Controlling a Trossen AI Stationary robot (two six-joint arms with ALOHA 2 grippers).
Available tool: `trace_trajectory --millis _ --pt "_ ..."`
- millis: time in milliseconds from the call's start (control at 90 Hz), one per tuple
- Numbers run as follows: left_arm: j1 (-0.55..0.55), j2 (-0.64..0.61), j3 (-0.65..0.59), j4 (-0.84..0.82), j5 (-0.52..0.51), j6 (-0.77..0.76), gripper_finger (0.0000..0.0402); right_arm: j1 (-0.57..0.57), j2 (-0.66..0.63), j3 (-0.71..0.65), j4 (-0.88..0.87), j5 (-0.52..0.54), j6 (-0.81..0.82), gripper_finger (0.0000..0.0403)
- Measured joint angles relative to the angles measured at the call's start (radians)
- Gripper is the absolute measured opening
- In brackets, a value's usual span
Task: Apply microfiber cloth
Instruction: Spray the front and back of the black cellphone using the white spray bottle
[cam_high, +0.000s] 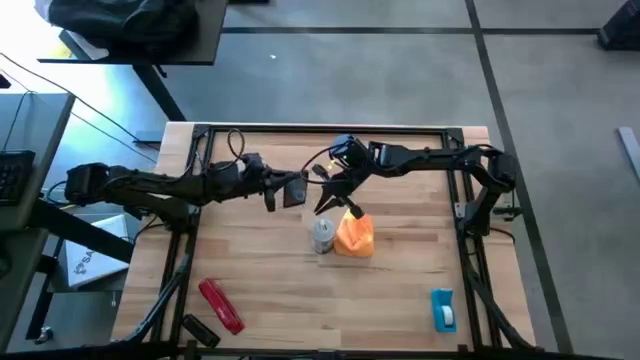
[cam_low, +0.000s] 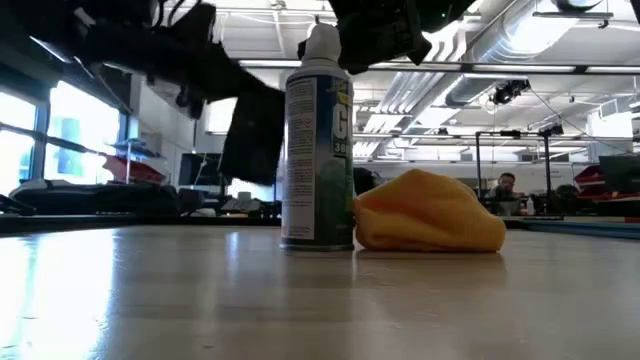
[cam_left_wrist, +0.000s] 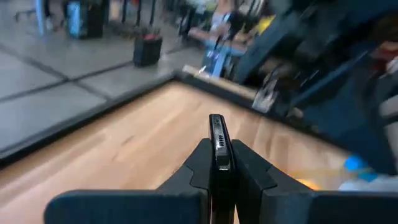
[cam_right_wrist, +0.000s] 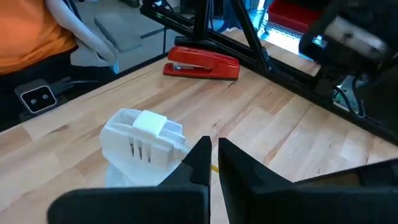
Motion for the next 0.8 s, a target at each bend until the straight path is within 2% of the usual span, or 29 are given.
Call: trace_trajectory --millis 89,256,456,611,800 --pt "0.013 0.0 0.0 0.064 0.007 0.0 0.0012 0.0 0.0 0.0 0.0 0.005 0.0 0.0" --pt "0.056 -0.016 0.0 0.085 0.007 -0.001 0.0012 0.0 0.002 -0.002 -0.009 0.042 -0.003 0.0" --pt "0.125 -0.111 0.0 0.089 0.016 -0.003 0.0012 0.0 -0.021 -0.006 0.002 0.083 -0.004 0.0" --pt "0.155 -0.197 0.0 0.042 0.037 0.029 0.0012 0.0 -0.08 -0.004 0.033 0.138 -0.029 0.0" --pt "0.161 -0.268 0.0 -0.046 0.016 0.054 0.0012 0.001 -0.154 -0.003 0.057 0.256 -0.03 0.0"
